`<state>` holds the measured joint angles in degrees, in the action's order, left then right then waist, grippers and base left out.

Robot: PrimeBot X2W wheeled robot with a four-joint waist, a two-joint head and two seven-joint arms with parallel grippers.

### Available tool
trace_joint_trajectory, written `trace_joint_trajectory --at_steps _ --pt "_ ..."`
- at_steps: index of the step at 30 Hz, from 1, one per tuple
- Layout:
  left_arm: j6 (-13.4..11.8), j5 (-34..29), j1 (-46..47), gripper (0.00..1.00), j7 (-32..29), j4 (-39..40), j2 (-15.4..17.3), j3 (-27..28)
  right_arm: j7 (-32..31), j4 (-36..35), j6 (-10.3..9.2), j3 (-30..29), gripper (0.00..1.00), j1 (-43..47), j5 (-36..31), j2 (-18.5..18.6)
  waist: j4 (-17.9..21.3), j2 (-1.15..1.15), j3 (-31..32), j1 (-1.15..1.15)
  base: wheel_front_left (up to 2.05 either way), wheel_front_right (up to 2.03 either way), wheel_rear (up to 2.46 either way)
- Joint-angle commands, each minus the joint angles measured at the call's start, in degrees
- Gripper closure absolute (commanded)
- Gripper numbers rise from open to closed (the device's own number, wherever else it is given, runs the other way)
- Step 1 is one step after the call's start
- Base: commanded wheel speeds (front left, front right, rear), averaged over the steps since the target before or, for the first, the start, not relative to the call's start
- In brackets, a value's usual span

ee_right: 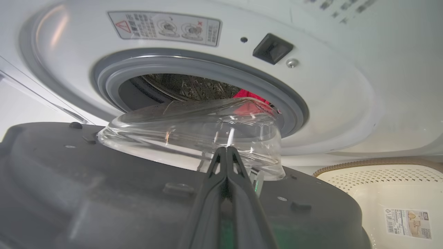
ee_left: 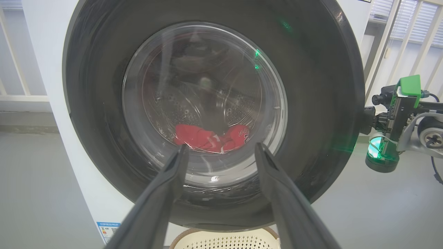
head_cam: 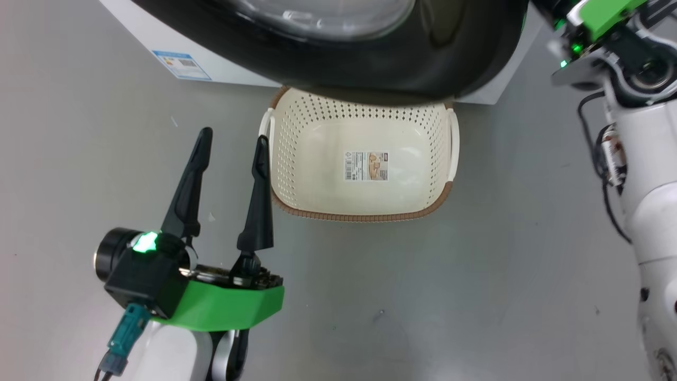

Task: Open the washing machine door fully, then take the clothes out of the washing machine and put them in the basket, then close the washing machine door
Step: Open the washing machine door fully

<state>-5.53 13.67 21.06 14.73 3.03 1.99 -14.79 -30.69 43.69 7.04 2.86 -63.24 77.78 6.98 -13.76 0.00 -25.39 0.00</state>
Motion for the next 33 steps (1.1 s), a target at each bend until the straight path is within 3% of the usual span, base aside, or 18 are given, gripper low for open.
trace_joint_trajectory --at_steps 1,33 --pt "-0.08 -0.52 -0.71 0.0 0.27 1.09 0.88 2.05 -0.97 -2.19 0.45 1.86 1.0 1.12 0.67 -3.33 -0.1 0.0 0.59 0.0 0.0 0.0 0.0" --pt "-0.19 -0.2 -8.29 0.0 0.27 -3.86 0.98 4.67 -3.56 -9.44 0.45 5.84 1.0 21.29 6.98 -3.99 -3.47 0.0 15.22 0.0 0.0 0.0 0.0"
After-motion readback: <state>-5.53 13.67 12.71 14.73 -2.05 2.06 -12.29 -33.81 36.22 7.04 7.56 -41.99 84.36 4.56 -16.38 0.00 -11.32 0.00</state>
